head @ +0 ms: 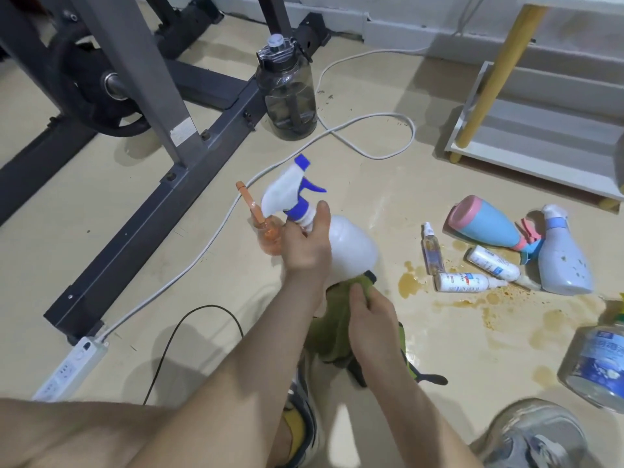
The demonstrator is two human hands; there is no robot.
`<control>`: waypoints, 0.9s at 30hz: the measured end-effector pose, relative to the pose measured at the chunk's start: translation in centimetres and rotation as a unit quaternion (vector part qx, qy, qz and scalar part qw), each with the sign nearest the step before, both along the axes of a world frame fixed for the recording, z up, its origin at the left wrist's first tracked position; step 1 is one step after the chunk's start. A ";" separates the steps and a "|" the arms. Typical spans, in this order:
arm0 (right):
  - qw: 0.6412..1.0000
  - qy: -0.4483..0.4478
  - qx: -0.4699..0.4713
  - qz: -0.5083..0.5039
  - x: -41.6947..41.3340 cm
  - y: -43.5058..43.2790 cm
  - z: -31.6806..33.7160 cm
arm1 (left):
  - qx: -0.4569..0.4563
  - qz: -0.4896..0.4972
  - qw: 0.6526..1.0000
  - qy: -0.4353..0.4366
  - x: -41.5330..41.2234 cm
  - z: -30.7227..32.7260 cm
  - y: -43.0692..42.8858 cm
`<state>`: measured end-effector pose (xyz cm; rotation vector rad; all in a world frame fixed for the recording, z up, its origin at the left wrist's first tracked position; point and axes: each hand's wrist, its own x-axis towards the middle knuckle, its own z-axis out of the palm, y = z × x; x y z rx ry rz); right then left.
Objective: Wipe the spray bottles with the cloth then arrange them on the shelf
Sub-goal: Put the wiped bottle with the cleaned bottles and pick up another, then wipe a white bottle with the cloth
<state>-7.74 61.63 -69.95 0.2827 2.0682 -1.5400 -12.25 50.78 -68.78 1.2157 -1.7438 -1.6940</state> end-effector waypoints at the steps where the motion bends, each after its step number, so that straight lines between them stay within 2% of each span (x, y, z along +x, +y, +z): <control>1: 1.000 0.006 0.014 -0.002 -0.7 0.6 -0.2 | -0.041 -0.047 0.998 -0.022 0.1 -1.0 -0.8; 3: 0.999 0.022 0.024 -0.006 -1.5 1.7 -0.8 | -0.075 -0.092 0.991 -0.060 0.3 -2.7 -2.6; 5: 1.000 0.023 0.014 0.002 -2.2 1.9 -1.1 | -0.095 -0.098 0.987 -0.085 0.7 -5.0 -4.1; 11: 0.999 -0.006 -0.019 0.031 -3.0 1.9 -1.8 | -0.116 0.009 0.973 -0.202 2.0 -9.9 -7.0; 14: 0.998 -0.033 -0.045 0.018 -2.9 2.4 -2.0 | -0.125 0.010 0.964 -0.233 1.7 -11.2 -7.5; 20: 0.991 -0.083 -0.079 0.061 -2.9 3.0 -2.3 | -0.141 0.015 0.965 -0.222 1.7 -13.3 -7.9; 24: 0.992 -0.062 -0.070 0.086 -3.4 3.1 -2.3 | -0.114 0.022 0.973 -0.201 1.6 -14.2 -8.5; 27: 0.988 -0.089 -0.104 0.072 -4.0 3.9 -1.9 | -0.137 -0.014 0.973 -0.188 1.7 -14.3 -8.0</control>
